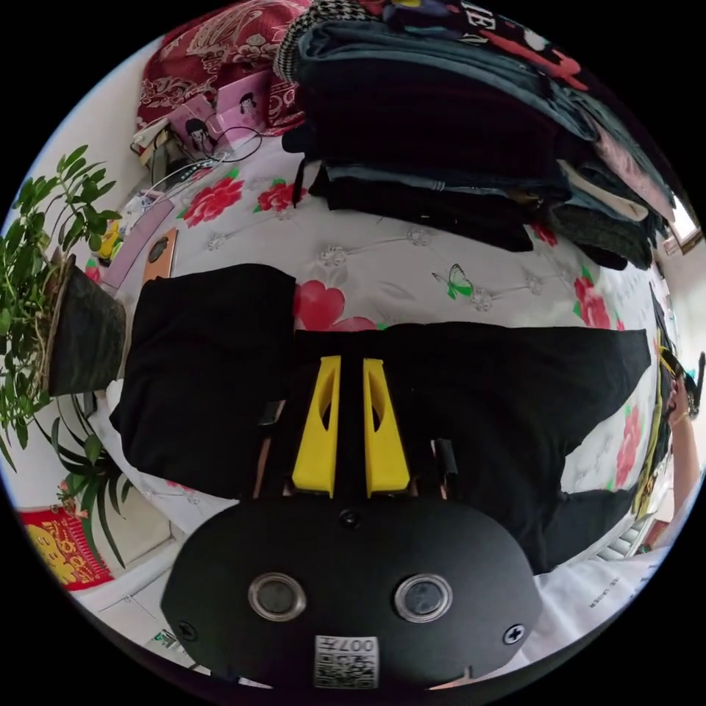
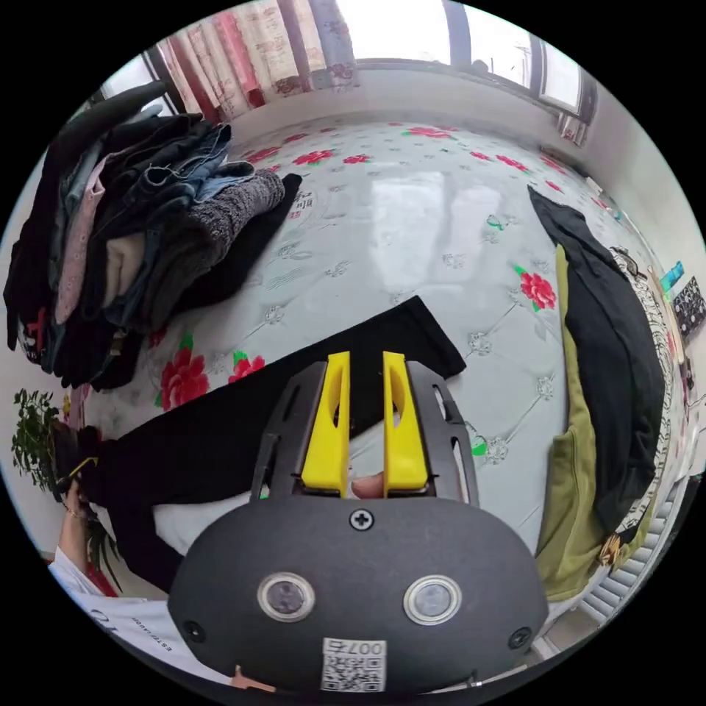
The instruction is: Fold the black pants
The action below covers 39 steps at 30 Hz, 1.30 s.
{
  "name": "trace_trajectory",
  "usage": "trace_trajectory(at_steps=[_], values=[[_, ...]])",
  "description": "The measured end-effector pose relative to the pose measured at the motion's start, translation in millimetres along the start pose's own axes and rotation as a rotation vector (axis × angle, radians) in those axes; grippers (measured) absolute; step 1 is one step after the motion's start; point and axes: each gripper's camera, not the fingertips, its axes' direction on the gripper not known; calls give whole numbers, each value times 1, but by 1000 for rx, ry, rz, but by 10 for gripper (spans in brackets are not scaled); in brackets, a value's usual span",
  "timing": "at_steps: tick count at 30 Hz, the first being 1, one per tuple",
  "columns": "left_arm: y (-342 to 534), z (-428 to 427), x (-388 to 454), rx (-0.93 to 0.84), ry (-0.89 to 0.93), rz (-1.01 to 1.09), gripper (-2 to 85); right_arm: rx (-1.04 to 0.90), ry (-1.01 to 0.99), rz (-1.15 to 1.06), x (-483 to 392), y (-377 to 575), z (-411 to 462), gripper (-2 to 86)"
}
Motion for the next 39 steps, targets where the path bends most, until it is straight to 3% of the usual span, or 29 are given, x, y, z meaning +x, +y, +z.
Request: trace_trajectory(at_steps=[4,9,15,19,20,24,28,31,33,39], values=[[24,-20,-1,79,-19,44,50,-11,-112,-53,5,63,-24,35],[98,-51,-19,126,-14,20,49,-90,33,-20,35,201,-61,44],[193,-48,-21,28,-52,32,45,-172,118,84,67,288,-74,46],[213,-32,-12,-15,-152,147,16,-273,168,89,75,300,-46,48],[213,-31,-13,-20,-159,164,11,-196,187,81,77,305,-52,47],[207,-29,-22,-104,-257,271,-7,-238,214,167,103,311,-58,47],[207,-38,-51,-73,-102,162,-7,-256,206,205,111,311,-65,49],[206,-61,-72,9,-8,54,-3,-131,301,202,97,303,-91,55],[200,-75,-84,75,31,6,8,-33,227,123,79,284,-104,59],[109,-71,-96,130,58,37,72,30,10,-25,32,168,-71,76]])
